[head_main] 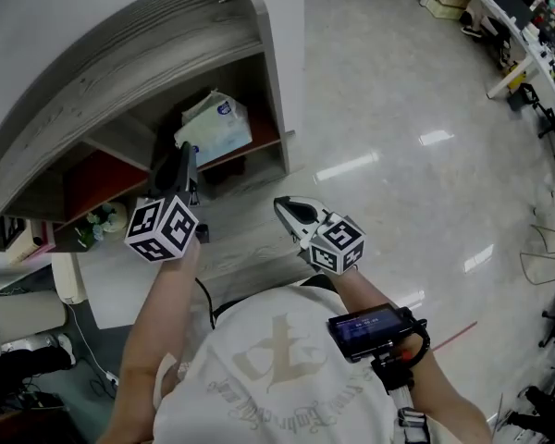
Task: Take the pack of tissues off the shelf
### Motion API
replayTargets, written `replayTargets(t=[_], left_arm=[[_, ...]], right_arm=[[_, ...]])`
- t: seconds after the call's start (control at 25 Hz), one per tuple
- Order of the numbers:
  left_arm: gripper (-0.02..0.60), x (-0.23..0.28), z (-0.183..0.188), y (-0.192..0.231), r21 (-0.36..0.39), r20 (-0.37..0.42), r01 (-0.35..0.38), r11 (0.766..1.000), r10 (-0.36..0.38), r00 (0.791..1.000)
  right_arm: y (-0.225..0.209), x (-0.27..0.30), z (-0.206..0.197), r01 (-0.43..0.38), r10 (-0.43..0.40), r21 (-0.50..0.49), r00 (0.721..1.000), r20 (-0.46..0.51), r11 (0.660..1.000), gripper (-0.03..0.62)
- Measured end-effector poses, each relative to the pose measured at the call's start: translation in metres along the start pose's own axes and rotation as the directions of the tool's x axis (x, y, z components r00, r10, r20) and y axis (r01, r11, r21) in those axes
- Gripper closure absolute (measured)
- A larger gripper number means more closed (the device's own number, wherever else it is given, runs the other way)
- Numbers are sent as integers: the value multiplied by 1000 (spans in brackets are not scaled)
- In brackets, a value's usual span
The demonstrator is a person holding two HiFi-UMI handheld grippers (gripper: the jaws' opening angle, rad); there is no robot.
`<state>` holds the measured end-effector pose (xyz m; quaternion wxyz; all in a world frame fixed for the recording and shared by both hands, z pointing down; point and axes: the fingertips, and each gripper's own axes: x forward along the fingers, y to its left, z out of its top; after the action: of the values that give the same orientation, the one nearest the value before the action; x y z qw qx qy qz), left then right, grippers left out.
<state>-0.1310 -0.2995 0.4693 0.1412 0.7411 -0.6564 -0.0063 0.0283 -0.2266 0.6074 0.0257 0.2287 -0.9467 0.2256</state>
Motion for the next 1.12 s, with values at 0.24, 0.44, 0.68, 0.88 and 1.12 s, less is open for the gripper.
replayTargets(t=[0.24, 0.44, 0.68, 0.88, 1.12], left_arm=[[534, -19, 16, -4, -3, 41, 16, 1000, -16, 999], [551, -36, 22, -8, -8, 66, 30, 1000, -29, 997], [552, -59, 18, -9, -29, 67, 41, 999, -39, 997], [552, -81, 17, -6, -39, 82, 49, 998, -46, 996], [552, -107, 3, 0, -66, 81, 53, 996, -48, 996]], right_arm=[[13, -3, -2, -4, 4, -6, 1000, -3, 1000, 589], [25, -5, -2, -8, 8, -15, 1000, -4, 1000, 589], [42, -12, -7, -10, 9, -20, 1000, -19, 1000, 589], [53, -11, -10, -19, 18, -27, 999, -28, 999, 589], [67, -11, -11, -43, 42, -37, 999, -34, 998, 589]])
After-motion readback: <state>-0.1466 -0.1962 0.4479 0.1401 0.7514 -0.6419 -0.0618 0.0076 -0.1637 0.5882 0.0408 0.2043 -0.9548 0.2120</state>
